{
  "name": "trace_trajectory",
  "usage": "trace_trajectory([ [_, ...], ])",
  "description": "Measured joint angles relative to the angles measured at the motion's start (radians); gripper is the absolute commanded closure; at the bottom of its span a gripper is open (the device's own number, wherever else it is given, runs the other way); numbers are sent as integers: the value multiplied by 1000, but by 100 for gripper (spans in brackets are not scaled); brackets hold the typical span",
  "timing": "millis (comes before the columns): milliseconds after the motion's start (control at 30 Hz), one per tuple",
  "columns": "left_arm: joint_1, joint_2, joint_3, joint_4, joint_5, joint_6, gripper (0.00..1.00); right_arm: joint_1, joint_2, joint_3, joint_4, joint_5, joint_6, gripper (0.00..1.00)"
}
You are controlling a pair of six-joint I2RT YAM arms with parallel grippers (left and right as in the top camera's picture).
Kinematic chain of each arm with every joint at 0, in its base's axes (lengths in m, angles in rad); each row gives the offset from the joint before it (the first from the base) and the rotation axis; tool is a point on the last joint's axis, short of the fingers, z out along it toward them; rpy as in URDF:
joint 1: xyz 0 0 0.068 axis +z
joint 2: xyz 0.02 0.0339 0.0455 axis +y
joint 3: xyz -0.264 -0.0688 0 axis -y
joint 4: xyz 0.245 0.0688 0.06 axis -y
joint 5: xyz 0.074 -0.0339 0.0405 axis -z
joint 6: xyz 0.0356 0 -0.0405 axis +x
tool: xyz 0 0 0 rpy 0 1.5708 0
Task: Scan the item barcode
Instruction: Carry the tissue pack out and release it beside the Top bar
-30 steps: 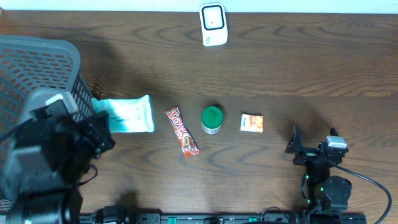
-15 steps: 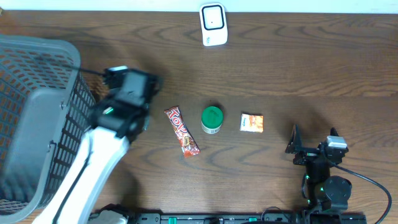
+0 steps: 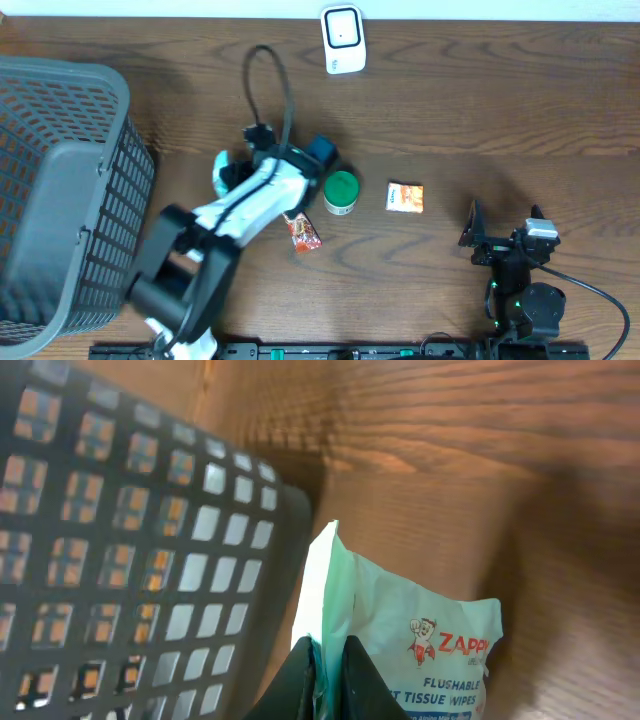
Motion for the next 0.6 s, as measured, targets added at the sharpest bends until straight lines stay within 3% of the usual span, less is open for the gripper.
trace_trajectory([
  [367,-63,107,0,-10,-68,-25,87,0,0,0,0,0,0,1],
  [400,-79,107,0,-10,-65,-24,83,0,0,0,0,0,0,1],
  [467,-113,107,3,-9,-53,-21,61,0,0,0,0,0,0,1],
  [500,-133,107,6,-6,-45,-21,58,0,0,0,0,0,0,1],
  [600,-179,107,19,0,-33,-21,30,0,0,0,0,0,0,1],
])
